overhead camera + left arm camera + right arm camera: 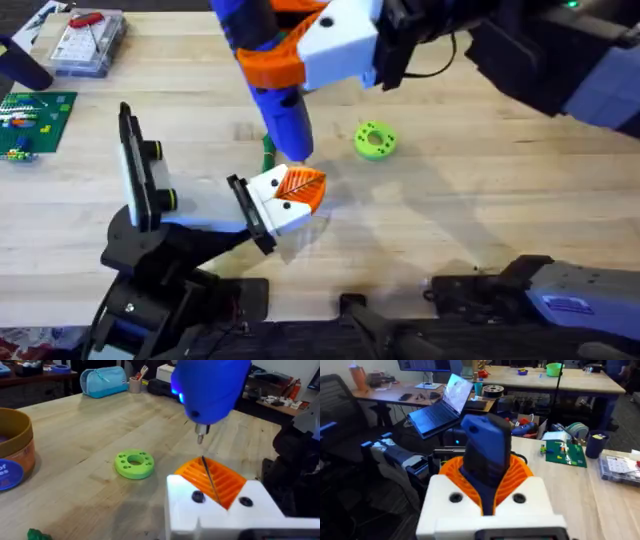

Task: Pick up the gripper from the table and insert it into the empty holder that is missing its gripper. Then pick up a screw, insert it into the mounting hole, and use the screwdriver to tighten it. Finally, clean up the table by picking up the vegetable and placing it into the bucket.

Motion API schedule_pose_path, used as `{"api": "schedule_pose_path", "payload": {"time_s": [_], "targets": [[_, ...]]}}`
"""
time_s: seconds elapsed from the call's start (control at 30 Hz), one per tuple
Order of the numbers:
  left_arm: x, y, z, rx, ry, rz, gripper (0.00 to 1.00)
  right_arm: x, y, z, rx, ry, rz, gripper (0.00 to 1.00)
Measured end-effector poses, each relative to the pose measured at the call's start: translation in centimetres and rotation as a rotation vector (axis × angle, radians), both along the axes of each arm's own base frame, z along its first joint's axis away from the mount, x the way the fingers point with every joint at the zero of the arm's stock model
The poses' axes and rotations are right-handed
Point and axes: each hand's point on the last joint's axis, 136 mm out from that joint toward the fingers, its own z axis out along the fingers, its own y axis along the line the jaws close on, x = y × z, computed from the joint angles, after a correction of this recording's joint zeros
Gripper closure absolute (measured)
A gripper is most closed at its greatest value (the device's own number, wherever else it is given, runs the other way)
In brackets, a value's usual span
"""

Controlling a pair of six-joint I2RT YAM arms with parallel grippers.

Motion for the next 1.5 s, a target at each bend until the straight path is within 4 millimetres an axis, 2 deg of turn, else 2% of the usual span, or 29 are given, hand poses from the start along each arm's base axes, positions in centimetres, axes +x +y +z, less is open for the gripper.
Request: {"api": "schedule_pose_path", "payload": {"time_s": [0.5,1.5], "targets": [[0.0,0.0,0.0,0.000,0.000,0.000,0.982,0.0,2.1,-1.8,0.002,-0.006,0.048,0.933],[0.0,0.0,0.0,0.000,0.000,0.000,0.982,-2.1,3.3,-1.4,0.027,-0.040,0.113,0.932]]}}
